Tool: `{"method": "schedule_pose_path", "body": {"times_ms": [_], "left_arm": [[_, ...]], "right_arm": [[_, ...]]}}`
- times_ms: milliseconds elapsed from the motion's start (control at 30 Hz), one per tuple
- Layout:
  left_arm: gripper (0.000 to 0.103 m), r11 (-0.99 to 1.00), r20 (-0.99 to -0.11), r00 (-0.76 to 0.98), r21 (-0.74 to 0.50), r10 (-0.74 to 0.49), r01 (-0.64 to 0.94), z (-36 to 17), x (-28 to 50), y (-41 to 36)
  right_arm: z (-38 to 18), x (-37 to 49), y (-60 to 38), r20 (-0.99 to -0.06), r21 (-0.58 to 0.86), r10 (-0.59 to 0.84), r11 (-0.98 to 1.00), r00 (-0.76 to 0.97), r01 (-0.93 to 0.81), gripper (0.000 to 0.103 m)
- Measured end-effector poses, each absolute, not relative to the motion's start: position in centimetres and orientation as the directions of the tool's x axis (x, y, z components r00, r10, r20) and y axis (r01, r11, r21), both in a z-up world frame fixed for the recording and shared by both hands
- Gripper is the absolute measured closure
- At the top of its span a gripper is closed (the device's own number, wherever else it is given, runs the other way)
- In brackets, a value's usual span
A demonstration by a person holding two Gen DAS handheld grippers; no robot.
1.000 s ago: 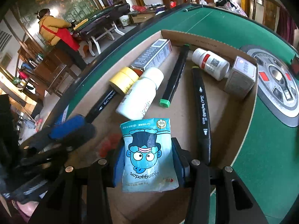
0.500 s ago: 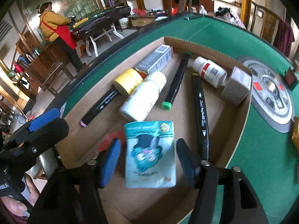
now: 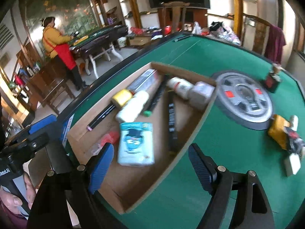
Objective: Organize objects
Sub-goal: 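Open the right tool and lift both tools away from the tray, then move both tools toward the loose items beside the grey dial disc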
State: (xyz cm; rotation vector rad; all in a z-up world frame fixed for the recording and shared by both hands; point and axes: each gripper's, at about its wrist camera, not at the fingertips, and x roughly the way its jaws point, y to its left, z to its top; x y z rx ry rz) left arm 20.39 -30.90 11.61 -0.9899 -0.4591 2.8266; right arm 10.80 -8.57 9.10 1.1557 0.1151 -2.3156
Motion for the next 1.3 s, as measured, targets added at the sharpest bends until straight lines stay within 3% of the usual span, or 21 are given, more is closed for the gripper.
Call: {"method": "schedule_pose_path", "body": {"times_ms": [233,333,467,633,767,967,1200,1300], "left_arm": [[0.021,-0.963,-0.523,-0.818,-0.239,0.239,-0.128,19.5,21.1,-27.7],[0.012,-0.965,-0.455,-0.854,-0.181,0.253,-0.19,24.0,21.3,-26.1],[0.005,-0.958,-0.407,-0.867,-0.128,0.288,-0.258,27.8,20.2,-23.7],[0.004,-0.942,-0.443,-0.834,-0.086,0.328,-0.325,28.6,15.9,-19.2],[0.004,-0.899,-0.474,-0.767,-0.162,0.432,-0.406,25.8,13.0,-15.9],[0.004,-0.848,-0.572,-0.639,-0.225,0.514,-0.481,20.8,10.4,-13.2],[0.004,-0.866,-0.596,-0.671,-0.085,0.441,-0.493,20.3,10.8,-15.6],[0.004,-0.882,-0.604,-0.67,-0.13,0.432,-0.452,19.9,10.5,-17.9]], "right_arm": [[19.8,10.4,-1.1,-0.693,0.182,-0.431,-0.881,-0.578,0.438,0.018],[26.7,10.5,2.2,-0.661,0.167,-0.394,-0.907,-0.639,0.386,0.011],[35.0,10.1,6.1,-0.632,0.084,-0.245,-0.965,-0.735,0.249,0.009],[40.3,9.8,9.6,-0.579,-0.04,-0.038,-0.996,-0.815,0.075,0.0],[37.5,9.0,12.1,-0.584,-0.018,-0.02,-0.999,-0.812,0.037,0.0],[27.9,2.1,11.5,-0.75,0.007,-0.024,-1.0,-0.662,0.029,0.0],[22.1,-6.0,6.8,-0.851,-0.079,0.038,-0.995,-0.524,0.057,0.0],[19.1,-6.2,6.8,-0.859,-0.1,0.054,-0.993,-0.51,0.062,0.0]]}}
